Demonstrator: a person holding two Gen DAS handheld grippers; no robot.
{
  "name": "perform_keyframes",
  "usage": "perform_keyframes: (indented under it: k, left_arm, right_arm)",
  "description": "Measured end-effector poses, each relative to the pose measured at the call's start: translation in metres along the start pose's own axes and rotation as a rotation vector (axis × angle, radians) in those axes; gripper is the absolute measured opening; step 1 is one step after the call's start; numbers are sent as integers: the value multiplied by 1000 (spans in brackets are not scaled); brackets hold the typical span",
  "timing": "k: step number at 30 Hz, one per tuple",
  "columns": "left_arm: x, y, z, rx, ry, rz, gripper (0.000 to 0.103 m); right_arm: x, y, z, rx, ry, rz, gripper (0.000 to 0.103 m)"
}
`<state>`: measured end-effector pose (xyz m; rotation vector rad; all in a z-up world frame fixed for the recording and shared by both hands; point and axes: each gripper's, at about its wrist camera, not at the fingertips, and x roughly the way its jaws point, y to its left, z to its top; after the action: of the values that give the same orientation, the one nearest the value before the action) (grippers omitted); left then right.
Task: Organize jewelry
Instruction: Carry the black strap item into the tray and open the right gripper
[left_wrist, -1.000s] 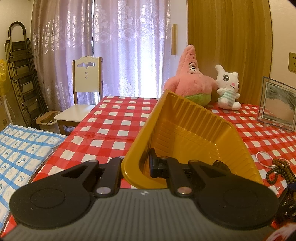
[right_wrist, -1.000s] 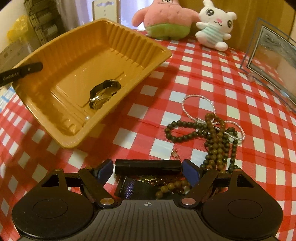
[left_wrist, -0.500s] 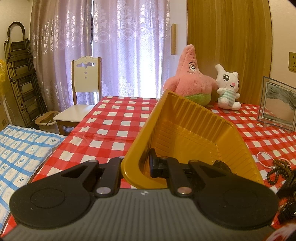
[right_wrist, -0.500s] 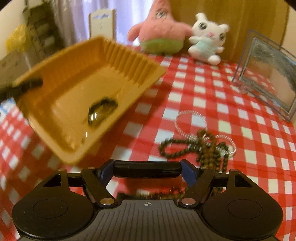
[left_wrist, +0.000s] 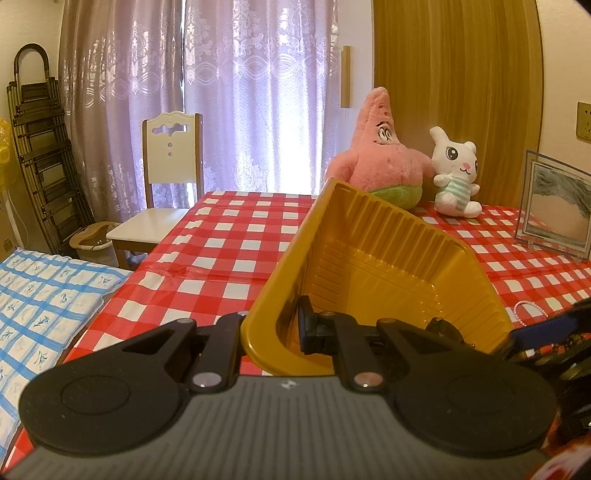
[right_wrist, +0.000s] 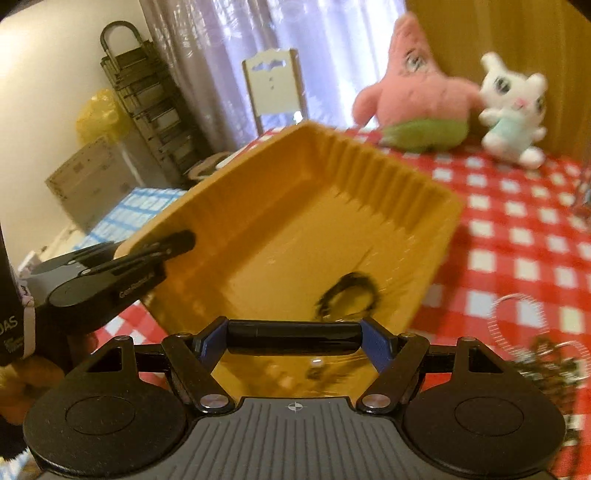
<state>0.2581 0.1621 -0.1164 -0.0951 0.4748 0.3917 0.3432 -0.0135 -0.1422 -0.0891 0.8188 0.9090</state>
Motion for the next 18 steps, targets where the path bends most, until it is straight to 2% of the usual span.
perform_keyframes:
  k: [10, 18]
  left_arm:
    - [4, 0, 0, 3, 2, -1, 11]
    - [9, -1, -2, 6, 7, -2, 11]
  right_arm:
    - [35, 2, 4, 20, 18, 40, 76]
    - [26, 6, 2, 33, -40, 29, 79]
